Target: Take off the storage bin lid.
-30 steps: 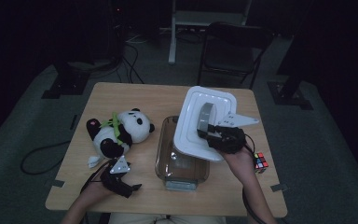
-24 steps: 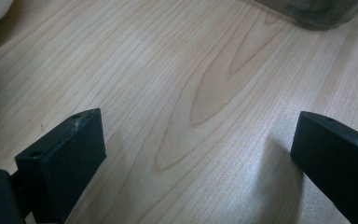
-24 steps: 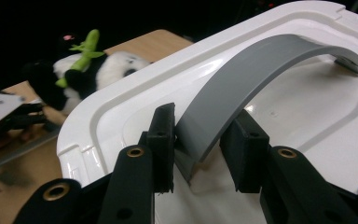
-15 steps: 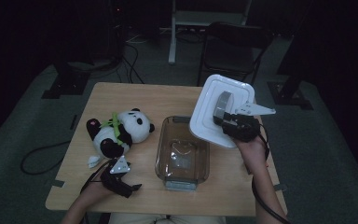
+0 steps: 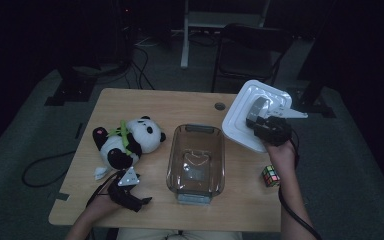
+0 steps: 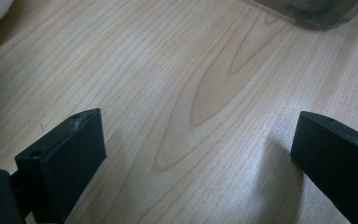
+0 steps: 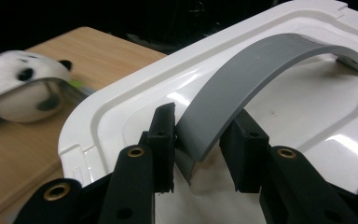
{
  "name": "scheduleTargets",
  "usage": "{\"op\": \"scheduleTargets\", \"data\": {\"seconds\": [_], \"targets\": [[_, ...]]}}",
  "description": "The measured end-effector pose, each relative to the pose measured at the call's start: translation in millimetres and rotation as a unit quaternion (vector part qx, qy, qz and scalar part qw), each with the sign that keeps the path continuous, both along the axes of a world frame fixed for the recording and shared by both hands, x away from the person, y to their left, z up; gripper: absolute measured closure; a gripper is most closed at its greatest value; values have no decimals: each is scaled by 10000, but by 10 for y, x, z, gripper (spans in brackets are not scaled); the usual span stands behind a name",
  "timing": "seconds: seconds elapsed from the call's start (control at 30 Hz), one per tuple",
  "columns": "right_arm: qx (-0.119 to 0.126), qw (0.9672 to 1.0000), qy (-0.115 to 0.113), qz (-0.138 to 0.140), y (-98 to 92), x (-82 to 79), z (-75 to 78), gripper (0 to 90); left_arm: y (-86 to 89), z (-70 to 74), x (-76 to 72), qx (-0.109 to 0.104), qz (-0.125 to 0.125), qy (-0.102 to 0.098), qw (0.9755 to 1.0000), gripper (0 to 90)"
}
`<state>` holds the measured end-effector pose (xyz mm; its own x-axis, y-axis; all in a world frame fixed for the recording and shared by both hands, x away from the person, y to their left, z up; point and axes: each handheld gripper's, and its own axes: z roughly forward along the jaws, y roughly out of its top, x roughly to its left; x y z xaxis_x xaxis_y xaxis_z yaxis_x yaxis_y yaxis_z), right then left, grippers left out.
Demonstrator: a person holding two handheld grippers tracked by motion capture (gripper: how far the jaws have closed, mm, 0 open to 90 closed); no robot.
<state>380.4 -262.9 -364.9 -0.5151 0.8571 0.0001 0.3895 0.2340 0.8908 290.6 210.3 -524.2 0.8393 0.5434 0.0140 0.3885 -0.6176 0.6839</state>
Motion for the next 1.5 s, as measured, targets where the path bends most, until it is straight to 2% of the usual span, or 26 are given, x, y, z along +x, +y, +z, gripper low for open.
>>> {"op": "scheduleTargets", "data": {"seconds": [0.1,0.27,0.4,0.6,0.77,1.0,1.13,1.2,1.3,1.47,1.5], "targets": [[-70,9999,45,-130,-44,71,-69,661,0,0,0,-2,-1,5,10000,37],[-7,9995,135,-302,-73,170,-215,661,-1,0,-1,-5,2,8,10000,37],[109,9984,260,-495,-61,250,-392,661,0,-1,-1,-6,2,7,10000,36],[197,9968,406,-658,-6,338,-564,661,-1,-1,-1,-5,1,8,10000,37],[222,9959,388,-785,96,379,-661,660,-1,0,-1,-5,2,8,10000,37],[113,9957,542,-746,221,447,-807,660,-1,-1,-1,-7,2,8,10000,37],[163,9951,697,-681,259,487,-898,660,0,0,-1,-3,1,8,10000,37],[85,9950,744,-660,270,501,-939,660,-1,-1,-1,-6,2,8,10000,37],[6,9941,843,-688,256,509,-985,660,-1,-1,-1,-6,2,8,10000,37],[73,9922,969,-786,223,510,-1064,659,-1,-1,-1,-5,2,8,10000,37],[6,9918,987,-812,237,512,-1068,660,-1,0,-1,-5,3,8,10000,37]]}}
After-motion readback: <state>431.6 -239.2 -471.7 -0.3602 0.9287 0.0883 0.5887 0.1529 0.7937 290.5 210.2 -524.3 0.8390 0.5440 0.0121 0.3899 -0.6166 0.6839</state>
